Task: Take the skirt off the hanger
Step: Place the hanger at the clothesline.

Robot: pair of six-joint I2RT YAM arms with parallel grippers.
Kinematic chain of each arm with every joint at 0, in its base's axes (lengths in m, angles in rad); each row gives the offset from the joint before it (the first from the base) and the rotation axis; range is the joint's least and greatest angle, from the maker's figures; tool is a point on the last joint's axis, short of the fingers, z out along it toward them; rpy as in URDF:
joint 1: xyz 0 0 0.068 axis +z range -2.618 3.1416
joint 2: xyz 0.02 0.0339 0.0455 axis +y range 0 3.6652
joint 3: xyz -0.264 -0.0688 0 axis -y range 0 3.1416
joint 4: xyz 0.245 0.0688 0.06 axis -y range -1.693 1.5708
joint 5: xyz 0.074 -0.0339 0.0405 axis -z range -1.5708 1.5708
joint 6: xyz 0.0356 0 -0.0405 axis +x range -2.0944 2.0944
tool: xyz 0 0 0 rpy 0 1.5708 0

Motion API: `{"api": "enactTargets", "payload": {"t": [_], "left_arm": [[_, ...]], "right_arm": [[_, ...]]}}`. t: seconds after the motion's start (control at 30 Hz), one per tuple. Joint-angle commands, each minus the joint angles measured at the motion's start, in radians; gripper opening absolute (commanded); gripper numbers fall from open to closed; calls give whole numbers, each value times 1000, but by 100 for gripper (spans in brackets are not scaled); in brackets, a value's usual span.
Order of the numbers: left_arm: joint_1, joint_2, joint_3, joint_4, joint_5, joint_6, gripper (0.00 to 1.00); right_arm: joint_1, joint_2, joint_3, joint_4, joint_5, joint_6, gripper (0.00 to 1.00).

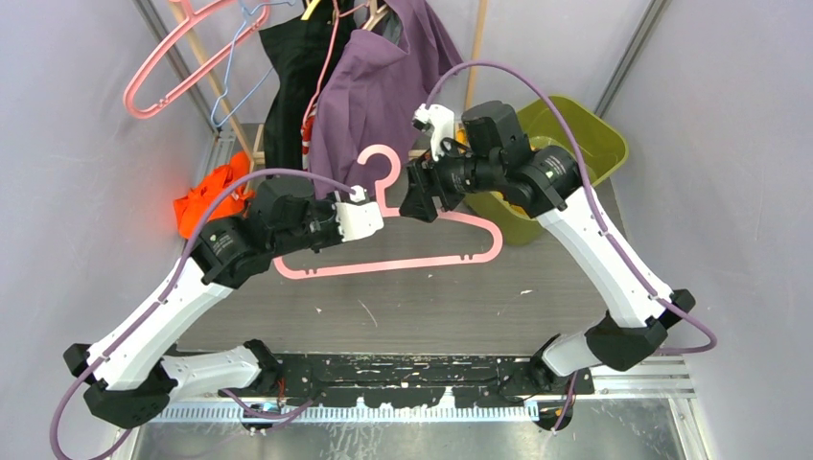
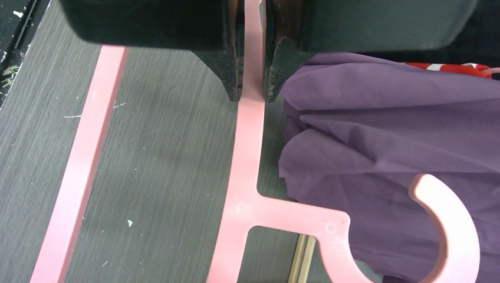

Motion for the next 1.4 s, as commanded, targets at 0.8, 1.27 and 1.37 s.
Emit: {"api": "enactTargets", "payload": {"t": [0.8, 1.27, 1.37], "left_arm": [[2, 6, 29, 83, -19, 17, 0], [1, 10, 43, 93, -33, 24, 0], [1, 11, 44, 90, -37, 25, 0]], "right_arm": [[7, 75, -37, 238, -128, 42, 69], [9, 55, -153, 343, -172, 130, 65], [10, 59, -157, 347, -180, 129, 63]]}}
